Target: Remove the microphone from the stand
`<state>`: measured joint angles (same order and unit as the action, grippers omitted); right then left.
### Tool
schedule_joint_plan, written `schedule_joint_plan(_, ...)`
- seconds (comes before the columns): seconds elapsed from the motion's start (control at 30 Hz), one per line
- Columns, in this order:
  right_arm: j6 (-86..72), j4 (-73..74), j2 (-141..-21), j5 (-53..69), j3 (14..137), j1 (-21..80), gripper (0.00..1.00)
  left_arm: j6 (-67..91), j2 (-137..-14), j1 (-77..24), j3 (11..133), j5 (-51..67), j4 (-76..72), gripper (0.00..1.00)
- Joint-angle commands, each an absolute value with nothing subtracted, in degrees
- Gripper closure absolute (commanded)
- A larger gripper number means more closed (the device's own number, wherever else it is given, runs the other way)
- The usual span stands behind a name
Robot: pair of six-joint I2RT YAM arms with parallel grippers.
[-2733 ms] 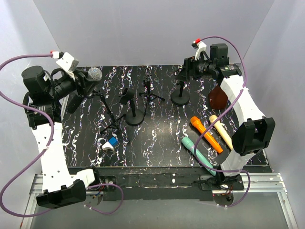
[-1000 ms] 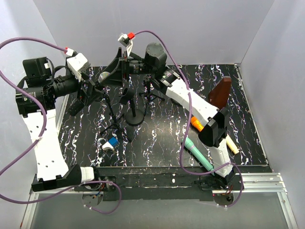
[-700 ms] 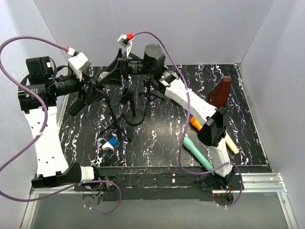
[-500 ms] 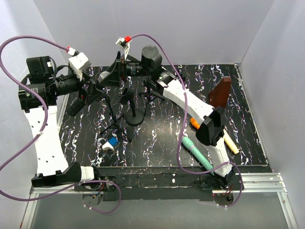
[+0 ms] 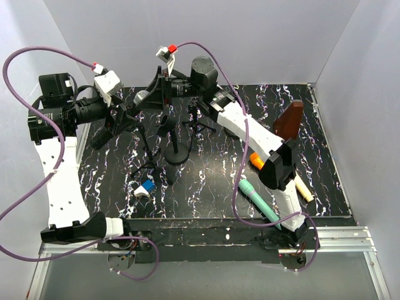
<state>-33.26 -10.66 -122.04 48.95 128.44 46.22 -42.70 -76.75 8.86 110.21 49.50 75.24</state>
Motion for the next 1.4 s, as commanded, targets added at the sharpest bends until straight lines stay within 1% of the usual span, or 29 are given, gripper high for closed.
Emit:
schedule_joint_plan(0.0,-34.28,-12.92,-114.44,49.13,127.62,40.62,0.85,-48.69,-76.64,9.23,107.67,42.81,90.53,0.25)
schedule_joint_plan(0.17,-33.4,-11.26,-111.54,47.55,127.43,36.13,0.87,-49.66,-76.47,9.23,106.79,41.4,90.62,0.28)
schedule_joint_plan(0.37,-31.55,-9.06,-108.64,46.67,129.11,29.37,0.94,-45.89,-75.59,9.14,105.73,42.18,85.97,0.27)
schedule_joint_plan(0.47,-30.94,-8.0,-106.01,46.32,128.24,25.85,0.97,-40.89,-74.01,9.23,104.33,42.71,80.35,0.16)
schedule_joint_plan(0.53,-30.41,-7.21,-104.25,46.23,127.71,23.92,0.97,-37.29,-72.34,9.23,102.84,42.98,75.0,0.08)
schedule_joint_plan(0.57,-29.71,-6.25,-103.46,46.32,127.36,23.04,0.96,-33.35,-71.46,9.23,102.05,42.72,69.66,0.04)
schedule_joint_plan(0.6,-29.19,-5.37,-102.49,46.49,126.74,22.33,0.96,-32.01,-71.02,9.23,101.87,42.98,66.91,0.02)
schedule_joint_plan(0.67,-26.91,-4.49,-100.47,47.89,124.29,21.89,0.97,-28.41,-71.71,9.23,103.96,47.35,62.78,0.02)
schedule_joint_plan(0.77,-23.13,-2.9,-96.78,50.97,120.16,21.45,0.99,-21.2,-75.74,9.14,110.89,54.12,58.1,0.02)
schedule_joint_plan(0.83,-20.75,-2.2,-94.32,51.5,117.17,21.36,0.99,-19.78,-79.35,9.14,115.99,57.2,57.92,0.02)
schedule_joint_plan(0.93,-18.37,-0.88,-91.5,50.72,114.88,20.57,0.99,-18.2,-83.57,8.27,119.61,60.63,55.03,0.02)
schedule_joint_plan(1.03,-18.46,-0.18,-90.18,50.1,114.52,19.95,0.99,-16.61,-86.39,3.19,121.9,60.91,51.95,0.02)
schedule_joint_plan(1.17,-18.54,-0.87,-89.38,49.75,114.61,19.95,0.99,-13.81,-90.25,-7.62,122.43,60.65,48.97,0.02)
schedule_joint_plan(1.3,-18.98,-0.53,-91.49,49.48,117.59,20.04,0.99,-14.41,-95.17,-20.89,123.56,52.22,45.62,0.02)
schedule_joint_plan(1.37,-19.77,-0.88,-92.28,49.66,118.91,20.04,0.99,-13.36,-98.51,-23.46,126.02,50.2,43.52,0.02)
